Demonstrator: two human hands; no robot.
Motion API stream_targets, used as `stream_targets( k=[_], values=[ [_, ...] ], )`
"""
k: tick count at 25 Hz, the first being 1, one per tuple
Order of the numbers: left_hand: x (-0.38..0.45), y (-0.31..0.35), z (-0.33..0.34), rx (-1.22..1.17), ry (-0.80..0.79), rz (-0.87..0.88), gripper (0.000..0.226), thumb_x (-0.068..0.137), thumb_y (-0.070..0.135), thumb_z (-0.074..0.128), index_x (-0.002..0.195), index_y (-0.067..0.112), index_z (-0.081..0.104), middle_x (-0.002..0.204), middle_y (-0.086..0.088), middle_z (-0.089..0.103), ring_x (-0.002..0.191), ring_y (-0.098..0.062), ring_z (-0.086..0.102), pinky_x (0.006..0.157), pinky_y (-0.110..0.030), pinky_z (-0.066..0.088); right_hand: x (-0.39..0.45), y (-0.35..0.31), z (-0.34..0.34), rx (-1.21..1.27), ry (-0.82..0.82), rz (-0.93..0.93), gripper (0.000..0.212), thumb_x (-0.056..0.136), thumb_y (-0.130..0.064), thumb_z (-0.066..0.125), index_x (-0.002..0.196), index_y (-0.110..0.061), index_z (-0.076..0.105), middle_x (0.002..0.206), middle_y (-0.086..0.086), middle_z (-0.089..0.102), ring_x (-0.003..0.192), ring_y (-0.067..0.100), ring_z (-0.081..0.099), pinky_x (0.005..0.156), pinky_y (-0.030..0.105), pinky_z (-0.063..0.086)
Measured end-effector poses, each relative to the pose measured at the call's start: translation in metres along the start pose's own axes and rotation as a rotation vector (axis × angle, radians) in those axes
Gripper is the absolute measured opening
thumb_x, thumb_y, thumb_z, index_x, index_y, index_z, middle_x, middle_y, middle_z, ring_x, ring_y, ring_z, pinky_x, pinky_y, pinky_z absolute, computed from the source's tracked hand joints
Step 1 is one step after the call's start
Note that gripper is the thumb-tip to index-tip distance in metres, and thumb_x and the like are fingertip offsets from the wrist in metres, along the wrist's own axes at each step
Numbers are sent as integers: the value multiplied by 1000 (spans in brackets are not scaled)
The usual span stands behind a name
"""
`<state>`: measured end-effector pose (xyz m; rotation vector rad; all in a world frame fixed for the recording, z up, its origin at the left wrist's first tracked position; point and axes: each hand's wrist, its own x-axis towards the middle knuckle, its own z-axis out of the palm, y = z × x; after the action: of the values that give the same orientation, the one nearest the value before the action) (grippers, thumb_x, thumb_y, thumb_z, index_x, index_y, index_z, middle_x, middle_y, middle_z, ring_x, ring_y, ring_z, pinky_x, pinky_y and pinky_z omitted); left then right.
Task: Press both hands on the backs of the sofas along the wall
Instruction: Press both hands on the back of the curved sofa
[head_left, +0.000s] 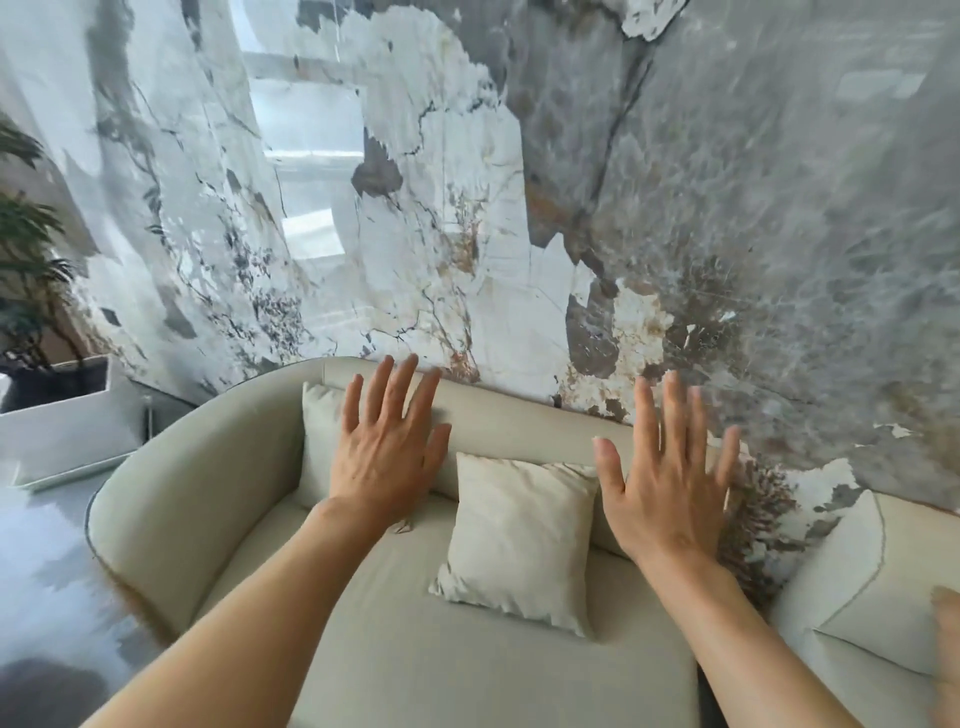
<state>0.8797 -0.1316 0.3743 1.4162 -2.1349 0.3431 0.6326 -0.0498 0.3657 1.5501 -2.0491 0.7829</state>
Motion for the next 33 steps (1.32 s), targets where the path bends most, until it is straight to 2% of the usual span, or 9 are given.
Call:
stream_targets(
  k=[7, 13, 18, 22, 28, 33],
  values=[
    [-21, -184, -12, 38, -30, -50, 60, 88, 43, 35, 140, 14, 43, 149, -15, 41, 140, -35, 31, 112, -56, 28, -1, -144, 49, -26, -39, 5, 68, 94, -55, 22, 152, -21, 17, 161, 8, 16, 148, 27, 10, 115, 58, 2],
    [-4, -316, -8, 28, -50, -73, 60, 88, 43, 37, 140, 13, 44, 149, -15, 42, 140, -35, 31, 113, -57, 25, 17, -260, 87, -53, -46, 23, 68, 92, -53, 25, 151, -18, 24, 160, 9, 22, 147, 29, 16, 114, 58, 5],
    [30, -367, 11, -12, -47, -76, 58, 88, 40, 39, 139, 12, 45, 148, -15, 43, 140, -35, 32, 114, -55, 23, 46, -308, 134, -47, -40, 31, 67, 93, -54, 25, 150, -19, 24, 159, 9, 24, 146, 30, 19, 114, 58, 6],
    [70, -393, 35, -6, -51, -106, 58, 89, 30, 59, 141, 11, 44, 150, -15, 40, 141, -36, 29, 115, -54, 21, 83, -338, 187, 2, -34, 34, 67, 93, -54, 27, 150, -19, 25, 159, 11, 25, 146, 32, 19, 113, 60, 9],
    [130, -440, 70, 25, -86, -105, 60, 94, 41, 43, 148, 19, 28, 159, -8, 23, 147, -28, 12, 119, -46, 4, 133, -384, 258, 64, -70, 28, 68, 93, -51, 31, 151, -19, 22, 160, 10, 22, 146, 30, 15, 114, 60, 7],
    [172, -481, 100, 43, -106, -65, 59, 92, 38, 49, 145, 16, 34, 155, -11, 31, 145, -32, 19, 117, -50, 12, 160, -406, 303, 50, -91, 41, 67, 93, -52, 29, 151, -18, 23, 159, 10, 24, 146, 29, 17, 114, 61, 9]
  ],
)
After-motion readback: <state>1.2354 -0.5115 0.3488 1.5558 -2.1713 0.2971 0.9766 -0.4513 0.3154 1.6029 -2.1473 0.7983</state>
